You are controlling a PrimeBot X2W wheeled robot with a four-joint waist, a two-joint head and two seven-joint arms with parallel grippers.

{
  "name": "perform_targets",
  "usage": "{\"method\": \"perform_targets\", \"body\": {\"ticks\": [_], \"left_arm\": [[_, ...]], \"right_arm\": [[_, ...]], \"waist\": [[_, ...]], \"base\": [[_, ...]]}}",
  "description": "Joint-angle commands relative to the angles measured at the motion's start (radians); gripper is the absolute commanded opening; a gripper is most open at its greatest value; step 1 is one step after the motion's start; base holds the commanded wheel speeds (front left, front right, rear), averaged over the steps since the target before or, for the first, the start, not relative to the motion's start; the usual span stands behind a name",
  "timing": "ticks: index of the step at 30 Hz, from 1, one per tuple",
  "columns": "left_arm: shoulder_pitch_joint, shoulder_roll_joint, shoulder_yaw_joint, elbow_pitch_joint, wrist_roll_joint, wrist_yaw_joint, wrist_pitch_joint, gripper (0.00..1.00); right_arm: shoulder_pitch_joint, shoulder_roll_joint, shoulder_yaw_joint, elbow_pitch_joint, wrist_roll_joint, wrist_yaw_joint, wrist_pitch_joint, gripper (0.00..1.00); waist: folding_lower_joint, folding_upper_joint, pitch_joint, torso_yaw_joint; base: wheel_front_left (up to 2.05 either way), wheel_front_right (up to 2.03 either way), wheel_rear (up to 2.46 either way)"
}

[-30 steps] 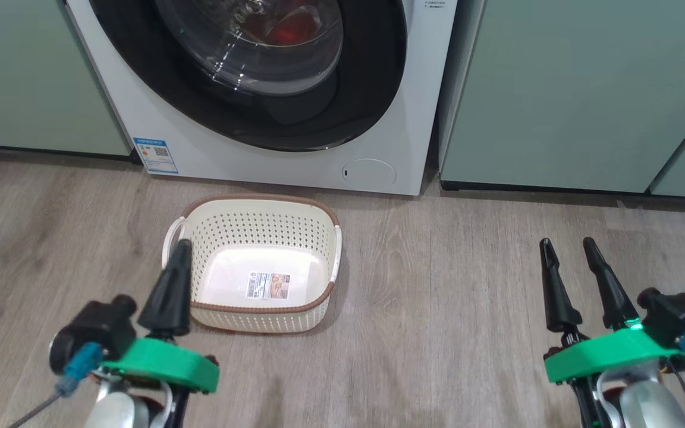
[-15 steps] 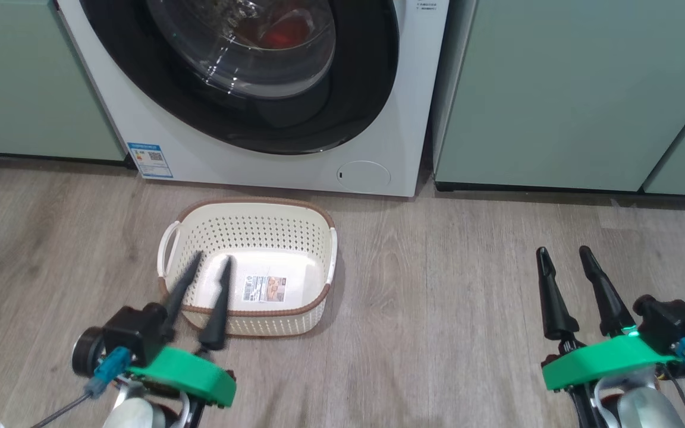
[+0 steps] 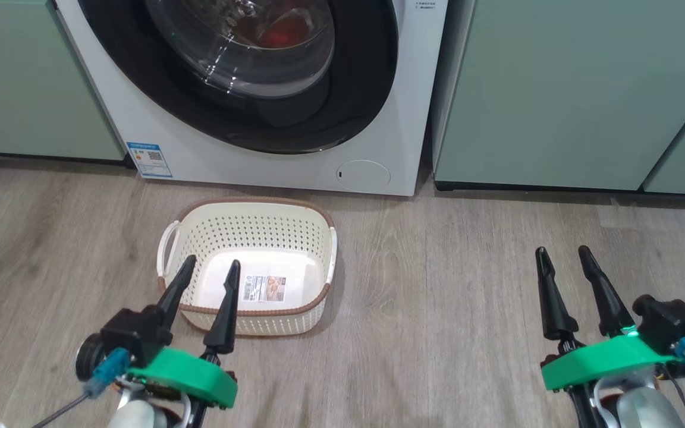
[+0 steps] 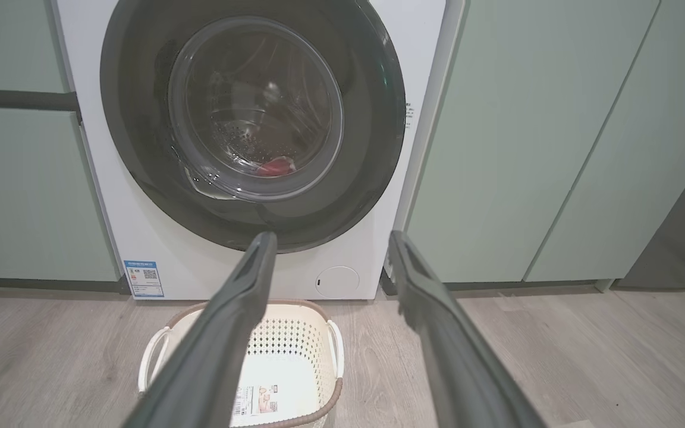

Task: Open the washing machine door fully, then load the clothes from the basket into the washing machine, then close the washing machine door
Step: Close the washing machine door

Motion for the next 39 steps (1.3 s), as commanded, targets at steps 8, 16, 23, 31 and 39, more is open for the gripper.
{"method": "perform_targets", "body": {"ticks": [8,16,23,31,39], "left_arm": [[-0.035,-0.003,0.017,-0.03,-0.002,0.011,-0.009,1.0],[-0.034,-0.003,0.01,-0.027,0.008,0.015,-0.01,1.0],[-0.035,-0.004,0.009,-0.022,0.014,0.034,-0.01,1.0],[-0.034,-0.004,0.003,-0.025,0.015,0.031,-0.01,1.0],[-0.042,-0.004,-0.014,-0.031,0.012,0.033,-0.01,1.0]], "right_arm": [[-0.025,-0.006,0.027,-0.036,-0.001,0.0,-0.009,1.0],[-0.024,-0.006,0.028,-0.038,-0.004,0.0,-0.009,1.0],[-0.027,-0.006,0.028,-0.037,-0.003,0.0,-0.009,1.0],[-0.03,-0.006,0.03,-0.037,-0.006,0.0,-0.009,1.0],[-0.038,-0.014,0.033,-0.064,-0.037,0.0,-0.009,0.0]], "waist": [[0.0,-0.0001,0.001,0.005],[0.0,-0.0001,0.002,0.009],[0.0,-0.0001,0.005,0.011],[0.0,-0.0001,0.011,0.011],[0.0,-0.0001,0.039,0.025]], "base": [[0.0,0.0,0.0],[0.0,0.0,0.0],[0.0,0.0,0.0],[0.0,0.0,0.0],[0.0,0.0,0.0]]}}
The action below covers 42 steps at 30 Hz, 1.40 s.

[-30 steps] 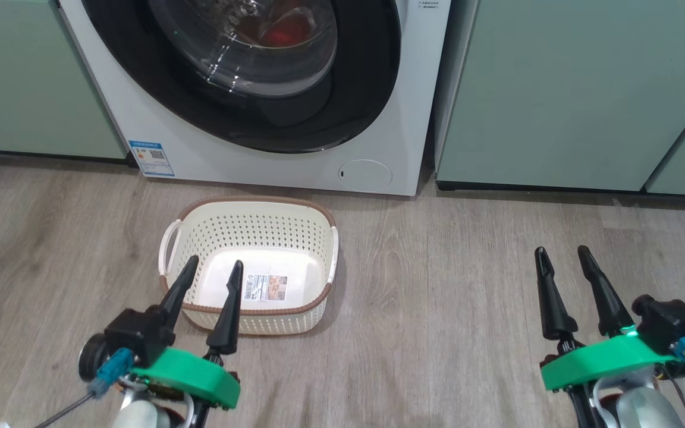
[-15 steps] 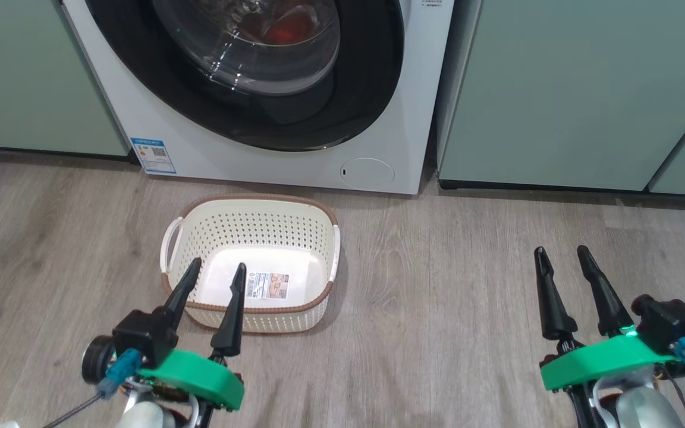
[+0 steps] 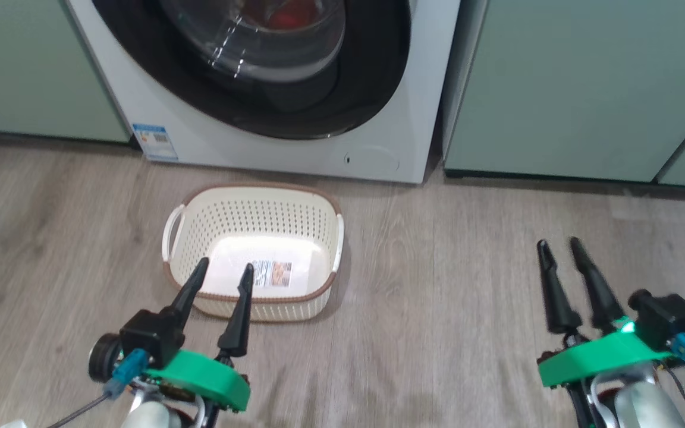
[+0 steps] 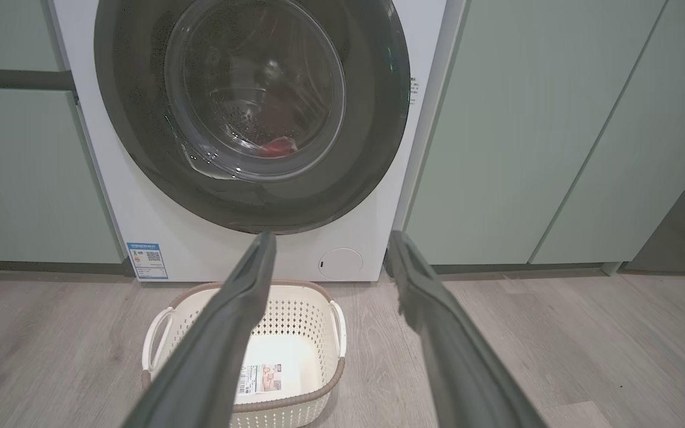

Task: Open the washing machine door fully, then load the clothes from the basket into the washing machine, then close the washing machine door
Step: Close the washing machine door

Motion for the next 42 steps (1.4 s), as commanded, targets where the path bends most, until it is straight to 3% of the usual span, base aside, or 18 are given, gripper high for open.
{"method": "perform_targets", "body": {"ticks": [1,8,13,19,24,30,42], "left_arm": [[-0.046,-0.003,0.019,-0.039,-0.004,0.002,-0.01,1.0],[-0.105,-0.003,-0.014,-0.064,-0.019,0.016,-0.01,1.0],[-0.155,-0.003,-0.047,-0.088,-0.032,0.031,-0.01,1.0],[-0.23,-0.003,-0.096,-0.13,-0.065,0.064,-0.01,1.0],[-0.261,-0.003,-0.126,-0.155,-0.087,0.089,-0.01,1.0],[-0.283,-0.003,-0.159,-0.169,-0.116,0.114,-0.01,1.0],[-0.297,-0.003,-0.17,-0.178,-0.136,0.136,-0.01,1.0]], "right_arm": [[-0.042,-0.017,0.033,-0.052,-0.017,0.0,-0.009,0.0],[-0.149,-0.098,0.129,-0.107,-0.044,0.0,-0.009,0.0],[-0.295,-0.21,0.231,-0.095,-0.029,0.0,-0.009,0.0],[-0.58,-0.387,0.425,-0.019,0.022,0.0,-0.002,0.0],[-0.817,-0.459,0.547,0.078,0.096,0.0,0.014,0.0],[-1.032,-0.507,0.62,0.254,0.146,0.0,0.018,0.0],[-1.309,-0.494,0.689,0.585,0.146,0.0,0.05,0.0]], "waist": [[0.0,-0.0001,0.023,0.012],[0.0,-0.0001,0.152,0.071],[0.0,-0.0001,0.253,0.131],[0.0,-0.0001,0.386,0.222],[0.0,-0.0001,0.456,0.268],[0.0,-0.0001,0.505,0.318],[0.0,-0.0001,0.567,0.345]], "base": [[0.0,0.0,0.0],[0.0,0.0,0.0],[0.0,0.0,0.0],[0.0,0.0,0.0],[0.0,0.0,0.0],[0.0,0.0,0.0],[0.0,0.0,0.0]]}}
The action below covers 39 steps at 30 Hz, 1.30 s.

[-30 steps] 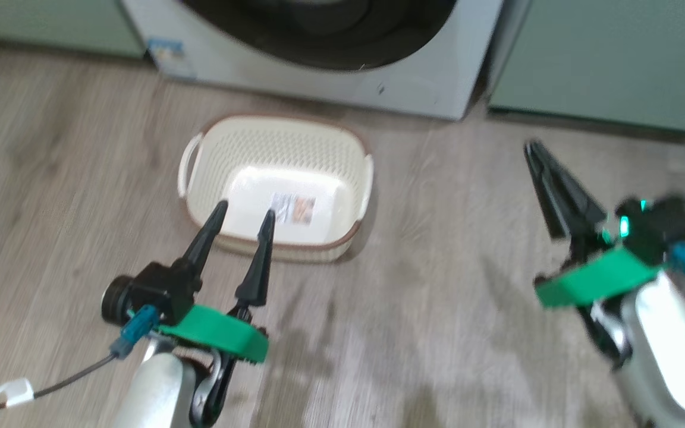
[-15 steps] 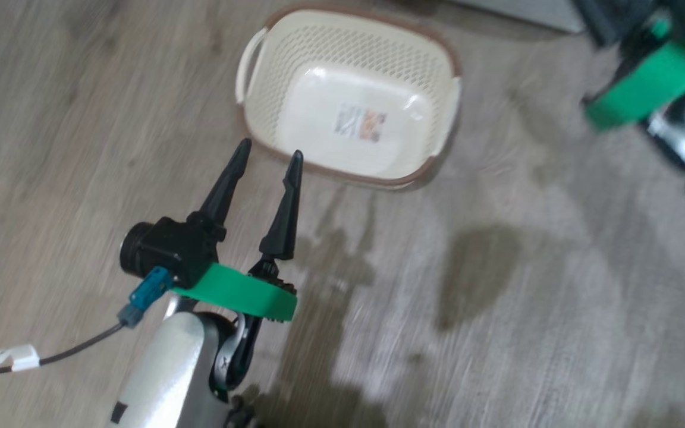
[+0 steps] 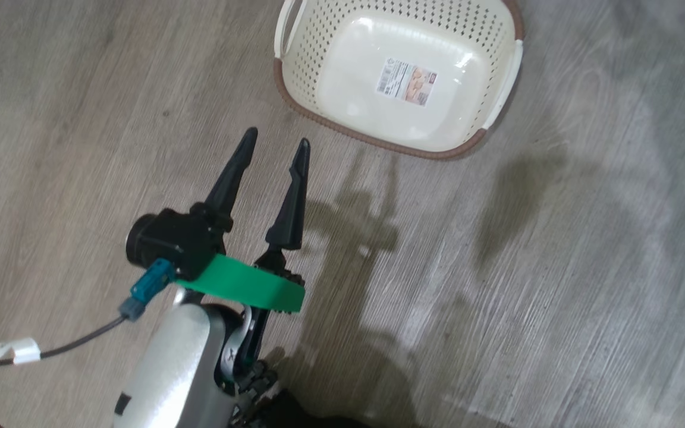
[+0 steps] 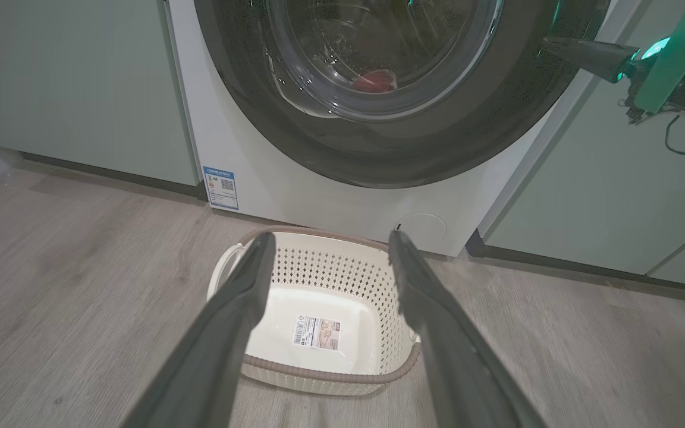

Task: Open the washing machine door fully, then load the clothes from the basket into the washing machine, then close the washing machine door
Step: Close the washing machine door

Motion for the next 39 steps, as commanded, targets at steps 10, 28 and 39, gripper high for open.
{"method": "perform_targets", "body": {"ticks": [10,28,39], "left_arm": [[-0.026,0.011,0.017,-0.048,-0.024,0.014,-0.01,1.0],[-0.032,0.011,0.022,-0.056,-0.042,0.034,-0.01,1.0],[0.0,0.011,0.08,0.0,0.017,-0.007,-0.01,1.0]], "right_arm": [[-0.178,0.009,0.045,0.176,-0.021,0.0,0.024,0.0],[-0.367,0.091,-0.052,0.469,-0.15,0.0,-0.04,0.0],[-0.076,0.147,-0.133,0.31,-0.056,0.0,-0.058,0.0]], "waist": [[-0.0001,0.0,0.043,0.04],[-0.0001,0.0,0.055,0.048],[-0.0001,0.0,-0.159,-0.069]], "base": [[0.0,0.0,0.0],[0.0,0.0,0.0],[0.0,0.0,0.0]]}}
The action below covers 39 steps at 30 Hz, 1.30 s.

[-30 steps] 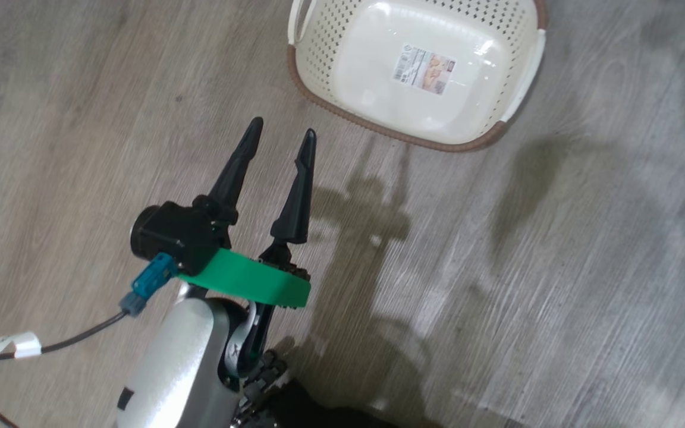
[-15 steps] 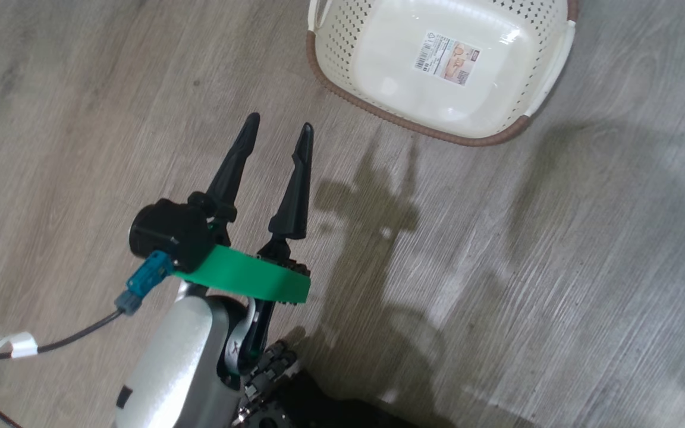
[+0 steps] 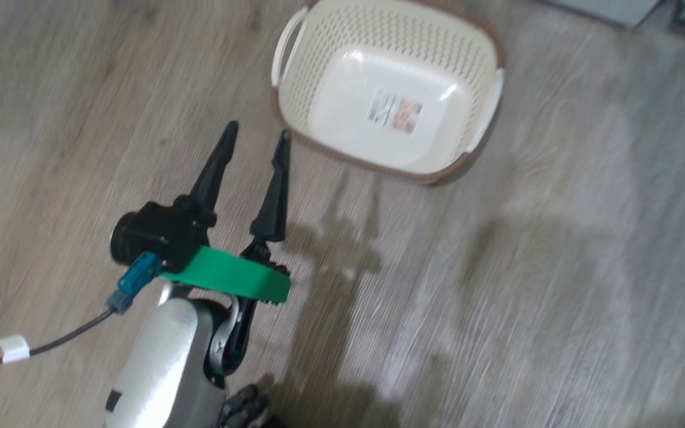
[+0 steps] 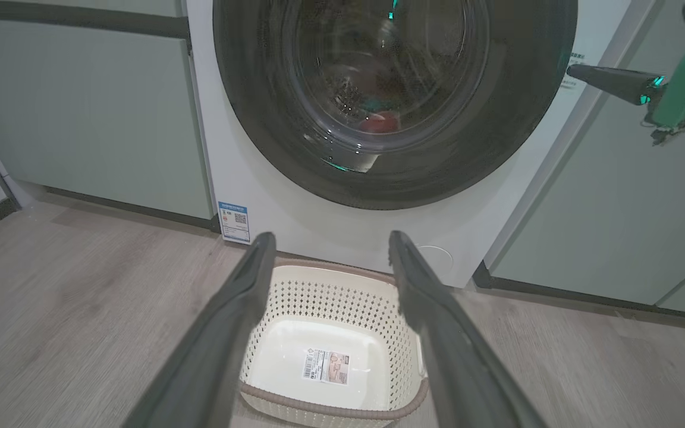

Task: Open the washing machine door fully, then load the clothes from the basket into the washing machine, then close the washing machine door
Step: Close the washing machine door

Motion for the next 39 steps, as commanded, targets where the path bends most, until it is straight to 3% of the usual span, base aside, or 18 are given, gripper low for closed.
{"method": "perform_targets", "body": {"ticks": [1,7,12,19,27,37,38,39], "left_arm": [[0.026,0.015,0.053,-0.017,0.016,-0.012,-0.01,1.0],[0.067,0.015,0.11,0.004,0.036,-0.035,-0.01,1.0],[0.093,0.015,0.137,0.025,0.052,-0.061,-0.01,1.0],[0.145,0.015,0.142,0.053,0.046,-0.071,-0.01,1.0],[0.208,0.015,0.15,0.114,0.009,-0.082,-0.01,1.0],[0.271,0.015,0.143,0.108,0.055,-0.066,-0.01,1.0],[0.276,0.015,0.142,0.104,0.062,-0.063,-0.01,1.0],[0.281,0.015,0.141,0.101,0.065,-0.061,-0.01,1.0]], "right_arm": [[0.083,0.03,-0.041,-0.099,0.05,-0.008,-0.009,0.0],[0.306,0.041,-0.16,-0.308,0.156,-0.008,-0.009,0.0],[0.54,0.05,-0.241,-0.518,0.156,-0.008,-0.009,0.0],[0.876,0.142,-0.418,-0.747,0.141,-0.008,-0.009,0.0],[1.174,0.287,-0.545,-0.862,0.114,-0.008,-0.009,0.0],[1.39,0.35,-0.621,-0.967,-0.01,-0.008,-0.009,0.0],[1.4,0.355,-0.63,-0.972,-0.016,-0.008,-0.009,0.14],[1.409,0.36,-0.636,-0.973,-0.016,-0.008,-0.009,1.0]], "waist": [[0.0,0.0,-0.119,-0.075],[0.0,0.0,-0.218,-0.154],[0.0,0.0,-0.284,-0.221],[0.0,0.0,-0.378,-0.283],[0.0,0.0,-0.47,-0.328],[0.0,0.0,-0.516,-0.353],[0.0,0.0,-0.517,-0.354],[0.0,0.0,-0.518,-0.355]], "base": [[0.0,0.0,0.0],[0.0,0.0,0.0],[0.0,0.0,0.0],[0.0,0.0,0.0],[0.0,0.0,0.0],[0.0,0.0,0.0],[0.0,0.0,0.0],[0.0,0.0,0.0]]}}
